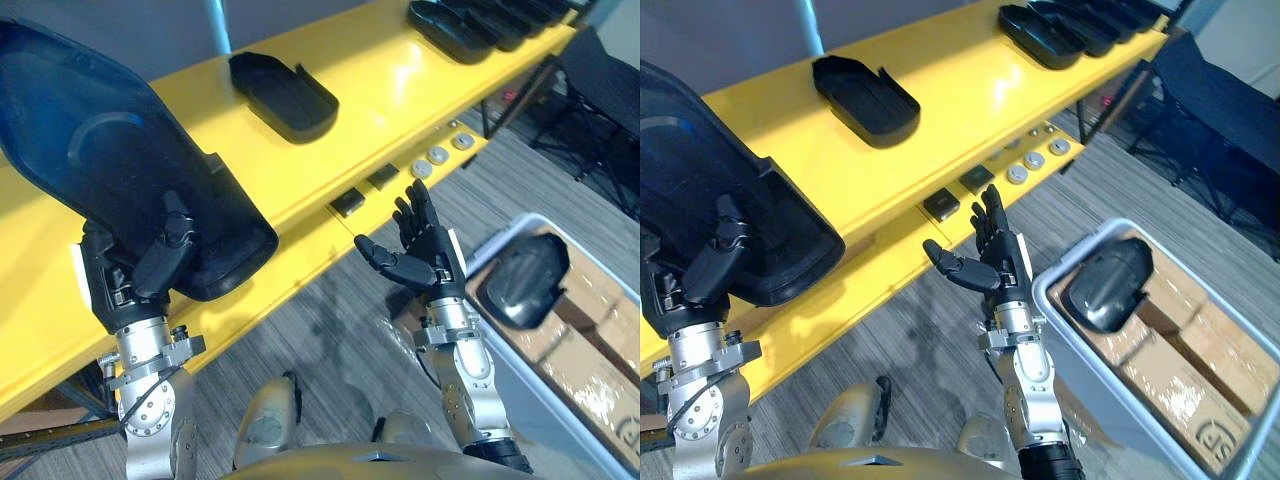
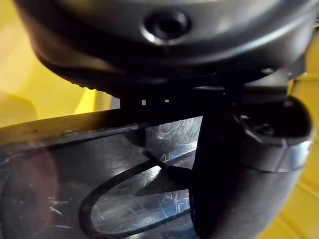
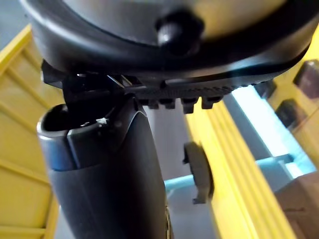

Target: Walk over and take three plastic housings, then place them on the shelf

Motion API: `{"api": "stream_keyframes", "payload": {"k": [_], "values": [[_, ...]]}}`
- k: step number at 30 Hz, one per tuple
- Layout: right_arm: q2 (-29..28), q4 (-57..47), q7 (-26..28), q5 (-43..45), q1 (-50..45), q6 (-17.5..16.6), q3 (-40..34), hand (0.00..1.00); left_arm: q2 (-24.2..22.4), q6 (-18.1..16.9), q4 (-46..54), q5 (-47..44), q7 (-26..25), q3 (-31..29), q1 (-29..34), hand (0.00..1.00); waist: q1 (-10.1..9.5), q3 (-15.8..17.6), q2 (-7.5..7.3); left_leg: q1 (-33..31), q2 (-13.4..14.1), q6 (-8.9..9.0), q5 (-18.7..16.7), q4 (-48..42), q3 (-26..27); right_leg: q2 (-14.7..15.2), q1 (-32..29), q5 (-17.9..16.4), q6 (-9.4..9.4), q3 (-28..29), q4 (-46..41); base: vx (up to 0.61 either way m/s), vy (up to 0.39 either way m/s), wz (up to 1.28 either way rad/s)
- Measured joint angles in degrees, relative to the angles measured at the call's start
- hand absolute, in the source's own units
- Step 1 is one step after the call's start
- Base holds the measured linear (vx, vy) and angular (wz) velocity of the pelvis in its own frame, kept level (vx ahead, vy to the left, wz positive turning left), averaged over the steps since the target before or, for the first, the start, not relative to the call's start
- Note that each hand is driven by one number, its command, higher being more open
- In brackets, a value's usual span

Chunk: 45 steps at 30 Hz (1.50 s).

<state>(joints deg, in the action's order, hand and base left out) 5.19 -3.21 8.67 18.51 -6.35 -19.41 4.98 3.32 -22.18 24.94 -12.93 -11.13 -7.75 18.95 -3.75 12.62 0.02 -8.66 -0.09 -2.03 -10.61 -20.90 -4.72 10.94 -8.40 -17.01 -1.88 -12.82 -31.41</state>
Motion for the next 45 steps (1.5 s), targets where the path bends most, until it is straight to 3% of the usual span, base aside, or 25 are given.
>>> {"api": "stream_keyframes", "payload": {"k": [1, 2, 3, 4, 5, 6, 7, 9, 11, 17, 19, 20, 22, 27, 31, 35, 40, 45], "values": [[0.47, -0.98, 0.07, 0.03, 0.06, -0.13, -0.31, 1.0, 0.13, 0.0, -0.12, 0.0, -0.21, 0.04, -0.87, 0.0, 0.47, -0.29, 0.47, 0.29, -0.13, 0.05, 0.03, 0.32, -1.18, -0.59, -1.89, 0.04, -0.01, 1.56, 1.36, 0.37, -0.052, 1.27], [1.98, -3.15, 0.29, -0.02, 0.78, -0.43, -1.15, 1.0, 0.48, -0.03, -0.79, 0.12, -0.89, 0.17, -3.36, 0.0, 1.81, -0.37, 1.54, 1.3, -0.43, 0.12, 0.04, 0.79, -4.37, -1.77, -5.71, 1.09, -1.32, 7.26, 3.8, 0.37, -0.089, 1.11], [2.42, -3.66, 0.29, -0.04, 1.1, -0.48, -1.33, 1.0, 0.83, -0.03, -1.22, 0.11, -1.31, 0.17, -4.18, 0.0, 2.17, -0.43, 1.7, 2.07, -0.45, 0.42, -0.09, 1.11, -5.47, -2.23, -6.75, 1.73, -2.33, 9.78, 4.81, 0.36, -0.171, 1.34], [3.2, -4.79, -0.07, -0.07, 1.27, -0.78, -1.85, 1.0, 1.71, -0.06, -2.61, 0.1, -2.04, 0.24, -5.84, 0.0, 2.6, -0.46, 1.73, 3.69, -0.43, 2.21, -0.77, 1.13, -7.25, -2.69, -6.85, 4.1, -3.62, 12.84, 8.46, 0.29, -0.195, 0.89], [3.47, -5.18, -0.28, -0.07, 1.33, -1.11, -2.06, 1.0, 2.19, -0.06, -3.15, 0.08, -2.33, 0.31, -6.36, 0.0, 2.62, -0.66, 1.39, 4.5, -0.38, 3.39, -1.48, 0.96, -7.88, -2.55, -6.43, 7.49, -3.11, 13.41, 11.26, 0.43, -0.382, 1.04], [3.44, -5.73, -0.63, -0.06, 1.46, -1.81, -2.14, 1.0, 3.71, -0.06, -3.36, 0.05, -3.0, 0.32, -6.43, 0.0, 2.43, -2.01, -1.0, 5.56, -1.07, 5.7, -3.02, 0.65, -8.44, -1.36, -6.09, 20.0, -2.62, 13.46, 16.01, 0.37, -0.378, 0.96], [4.4, -5.77, -1.26, -0.08, 2.19, -3.16, -2.2, 1.0, 4.0, -0.2, -3.89, 0.1, -3.36, 0.45, -6.41, 0.0, 2.22, -3.16, -1.77, 6.11, -0.72, 7.06, -5.28, -0.06, -8.62, -0.57, -4.32, 21.6, -4.99, 11.86, 16.94, 0.42, -0.462, 0.84], [7.52, -5.8, -1.84, -0.04, 6.1, -4.01, -2.96, 1.0, 1.85, -0.08, -4.19, 0.06, -3.25, 0.61, -4.95, 0.0, 1.42, -3.99, 1.47, 5.93, 5.12, 8.29, -6.54, 0.27, -8.21, -4.74, 0.62, 21.56, -3.82, 7.61, 24.8, 0.26, -0.33, 0.5], [8.34, -6.57, -2.26, -0.04, 6.7, -4.01, -5.19, 1.0, 0.36, 0.37, -4.35, -0.04, -1.02, 0.7, -4.86, 0.0, 2.01, -4.49, 2.46, 6.34, 8.13, 9.33, -5.1, 3.09, -6.56, -6.24, 3.24, 21.7, -2.97, 3.88, 27.35, 0.14, -0.234, 0.73], [7.63, -10.55, -3.0, -0.01, 4.54, -3.91, -9.03, 1.0, -0.15, 0.37, -3.99, -0.11, 2.91, 1.61, -4.97, 0.0, 2.42, -4.65, 2.6, 7.2, 9.09, 9.91, 0.37, 8.6, -2.36, -4.84, 6.99, 20.97, -1.96, -2.28, 28.78, 0.02, -0.076, 0.6], [6.13, -12.51, -3.11, -0.01, 2.53, -3.78, -10.34, 1.0, -0.03, 0.38, -3.88, -0.11, 3.85, 3.1, -5.46, 0.0, 3.3, -4.72, 2.5, 6.97, 10.4, 6.63, 2.08, 10.9, 6.2, -2.74, 8.06, 20.95, -2.0, -5.95, 28.88, -0.07, 0.035, 1.12], [5.2, -13.82, -4.14, 0.01, 0.93, -3.79, -11.7, 1.0, 0.07, 0.38, -3.55, 0.19, 5.32, 5.09, -6.63, 0.0, 4.84, -4.87, 2.69, 6.87, 12.85, 7.12, 4.02, 12.33, 16.59, -0.63, 8.9, 20.93, -2.24, -9.6, 28.91, -0.1, 0.083, 1.2], [5.23, -13.74, -4.42, 0.01, 0.27, -3.61, -12.62, 1.0, 0.2, 0.73, -3.52, 0.9, 6.01, 6.28, -8.29, 0.0, 4.75, -4.85, 3.52, 6.64, 12.53, 9.73, 8.75, 14.36, 17.69, 0.1, 8.92, 21.16, -3.52, -10.52, 28.89, -0.1, 0.129, 0.76], [2.65, -13.27, -0.92, 1.18, -2.55, -3.19, -10.87, 1.0, 7.85, 6.72, -3.62, 4.11, 10.61, 3.69, -9.05, 0.0, 4.52, -4.84, 2.71, 8.19, 8.69, 8.99, 10.91, 18.63, 19.19, 3.1, 7.89, 21.95, -5.02, -8.43, 29.74, -0.05, 0.092, -0.04], [3.23, -12.4, 1.05, 2.97, -2.54, -3.06, -11.27, 1.0, 12.65, 10.22, -8.94, 0.38, 16.77, 2.39, -11.57, 0.0, 5.84, -4.84, 3.05, 9.77, 7.93, 9.29, 13.21, 22.2, 19.82, 3.1, 7.2, 21.92, -5.3, -7.47, 29.51, 0.0, 0.025, -0.08], [6.97, -9.18, 3.51, 3.17, -0.83, -2.45, -11.05, 1.0, 16.24, 13.58, -21.9, -4.99, 17.92, 2.4, -21.26, 0.0, 6.93, -3.88, 4.57, 9.79, 7.63, 8.8, 14.99, 24.27, 20.47, 3.12, 4.99, 22.16, -5.13, -6.33, 28.3, 0.0, -0.003, -0.1], [12.52, -5.28, 5.48, 3.41, 5.66, -0.73, -9.17, 1.0, 20.2, 14.54, -41.56, -13.66, 16.95, 2.32, -35.51, 0.0, 8.75, -0.68, 6.29, 9.25, 7.54, 8.55, 16.1, 24.85, 22.24, 3.23, 1.28, 21.95, -4.82, -3.6, 25.17, -0.01, -0.007, -0.16], [14.9, -5.28, 10.72, 7.61, 7.21, 3.01, -5.73, 1.0, 21.47, 13.63, -51.75, -17.81, 13.81, 2.3, -43.97, 0.0, 9.7, 1.43, 5.97, 9.19, 7.39, 8.49, 16.24, 24.94, 23.46, 3.68, -1.94, 18.88, -5.37, -1.19, 20.08, -0.02, -0.022, -0.14]]}}
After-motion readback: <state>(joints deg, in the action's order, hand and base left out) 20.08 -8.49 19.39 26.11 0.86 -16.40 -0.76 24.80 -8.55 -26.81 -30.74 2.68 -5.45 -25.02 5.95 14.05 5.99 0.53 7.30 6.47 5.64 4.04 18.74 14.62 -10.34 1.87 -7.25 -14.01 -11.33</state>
